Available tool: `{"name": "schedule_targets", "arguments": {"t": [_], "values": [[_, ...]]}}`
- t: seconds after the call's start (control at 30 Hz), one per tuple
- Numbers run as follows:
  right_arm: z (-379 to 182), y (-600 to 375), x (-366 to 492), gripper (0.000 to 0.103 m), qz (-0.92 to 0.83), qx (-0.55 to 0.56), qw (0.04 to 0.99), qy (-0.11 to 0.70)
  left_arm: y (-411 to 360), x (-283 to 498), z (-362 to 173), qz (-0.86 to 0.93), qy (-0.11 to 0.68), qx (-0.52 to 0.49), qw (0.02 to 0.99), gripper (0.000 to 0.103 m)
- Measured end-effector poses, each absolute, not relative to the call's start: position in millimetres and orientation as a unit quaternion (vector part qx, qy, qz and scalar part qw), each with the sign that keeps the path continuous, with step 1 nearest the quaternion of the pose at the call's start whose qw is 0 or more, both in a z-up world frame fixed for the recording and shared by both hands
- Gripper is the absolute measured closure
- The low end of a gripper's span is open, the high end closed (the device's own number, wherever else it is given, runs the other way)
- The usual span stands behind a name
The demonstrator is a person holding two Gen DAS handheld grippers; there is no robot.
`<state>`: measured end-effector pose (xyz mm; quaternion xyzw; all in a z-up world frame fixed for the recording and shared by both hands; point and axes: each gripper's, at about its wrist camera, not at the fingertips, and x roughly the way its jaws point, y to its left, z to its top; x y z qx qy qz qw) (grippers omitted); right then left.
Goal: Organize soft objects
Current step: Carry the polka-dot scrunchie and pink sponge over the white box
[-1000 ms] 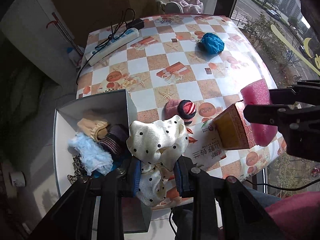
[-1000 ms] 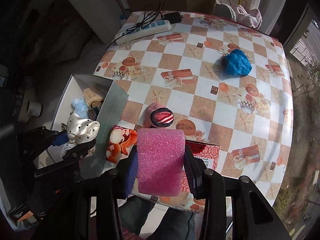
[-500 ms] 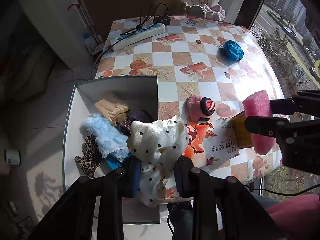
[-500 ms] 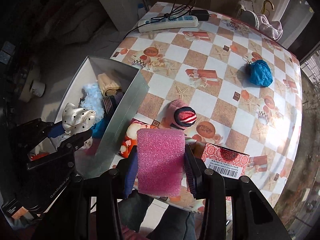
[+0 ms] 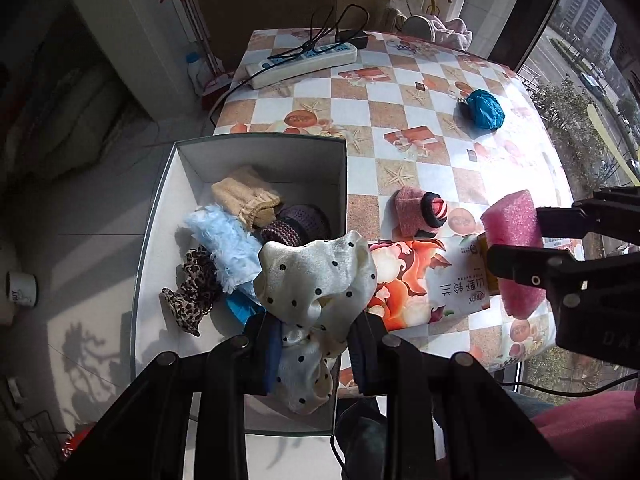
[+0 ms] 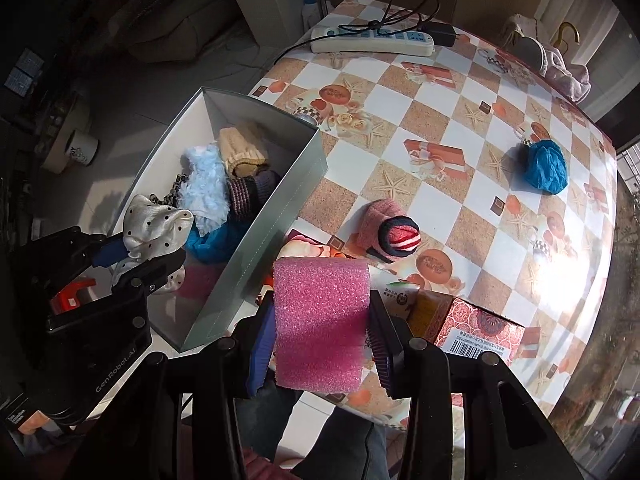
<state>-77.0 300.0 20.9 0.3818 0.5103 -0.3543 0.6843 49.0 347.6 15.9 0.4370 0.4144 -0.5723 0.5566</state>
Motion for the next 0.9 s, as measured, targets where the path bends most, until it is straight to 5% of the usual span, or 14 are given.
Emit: {"name": "schedule_targets", "arguments": {"t": [0.9], "values": [[20.6,310.0,-55.2,0.059,-0.340,0.361,0.689,0.528,361.1,81.4,11.2,-0.548,0.445,0.409,0.579,0.072]]}}
